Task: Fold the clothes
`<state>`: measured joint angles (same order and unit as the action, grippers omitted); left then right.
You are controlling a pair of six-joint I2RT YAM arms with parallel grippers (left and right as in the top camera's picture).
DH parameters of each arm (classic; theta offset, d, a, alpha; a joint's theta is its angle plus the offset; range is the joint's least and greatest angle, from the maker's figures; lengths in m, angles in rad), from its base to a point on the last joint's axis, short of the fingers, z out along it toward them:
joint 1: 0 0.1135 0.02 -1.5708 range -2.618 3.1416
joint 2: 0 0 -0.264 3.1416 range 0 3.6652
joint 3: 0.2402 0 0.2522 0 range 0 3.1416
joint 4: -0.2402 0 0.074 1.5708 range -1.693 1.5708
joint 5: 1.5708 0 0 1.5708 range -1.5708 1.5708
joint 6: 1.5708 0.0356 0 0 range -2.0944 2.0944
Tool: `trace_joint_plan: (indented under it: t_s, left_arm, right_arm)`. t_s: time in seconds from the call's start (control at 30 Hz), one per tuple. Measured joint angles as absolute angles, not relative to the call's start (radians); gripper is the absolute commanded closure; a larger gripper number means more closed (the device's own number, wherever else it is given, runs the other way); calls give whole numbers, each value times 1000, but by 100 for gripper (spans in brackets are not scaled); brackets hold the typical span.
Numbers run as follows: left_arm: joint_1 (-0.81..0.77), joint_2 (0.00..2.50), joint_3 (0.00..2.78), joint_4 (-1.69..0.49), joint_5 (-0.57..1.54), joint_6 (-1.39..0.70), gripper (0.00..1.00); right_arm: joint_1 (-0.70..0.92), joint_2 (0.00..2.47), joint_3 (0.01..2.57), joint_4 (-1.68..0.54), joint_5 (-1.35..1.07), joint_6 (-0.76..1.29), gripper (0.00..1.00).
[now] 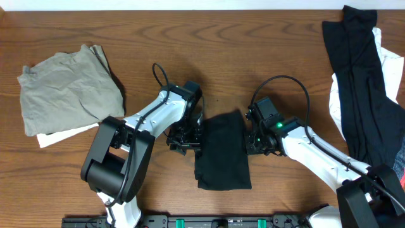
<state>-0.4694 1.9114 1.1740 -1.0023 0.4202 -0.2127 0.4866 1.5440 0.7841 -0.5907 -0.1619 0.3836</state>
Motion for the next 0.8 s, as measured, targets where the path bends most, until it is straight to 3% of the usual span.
trace_joint_plan:
  t_s: [0.3,0.57,0.8]
  left_arm:
    - [-469,1911,1174,-1002,420,-213,45]
    - [-469,1911,1174,-1002,420,-213,45]
    - [-469,1911,1174,-1002,420,-213,46]
  right_arm:
    - [510,1567,784,-572,-184,386,54]
    - [519,1608,785,-554,-218,393,81]
    - [519,1608,786,-550,-232,398,89]
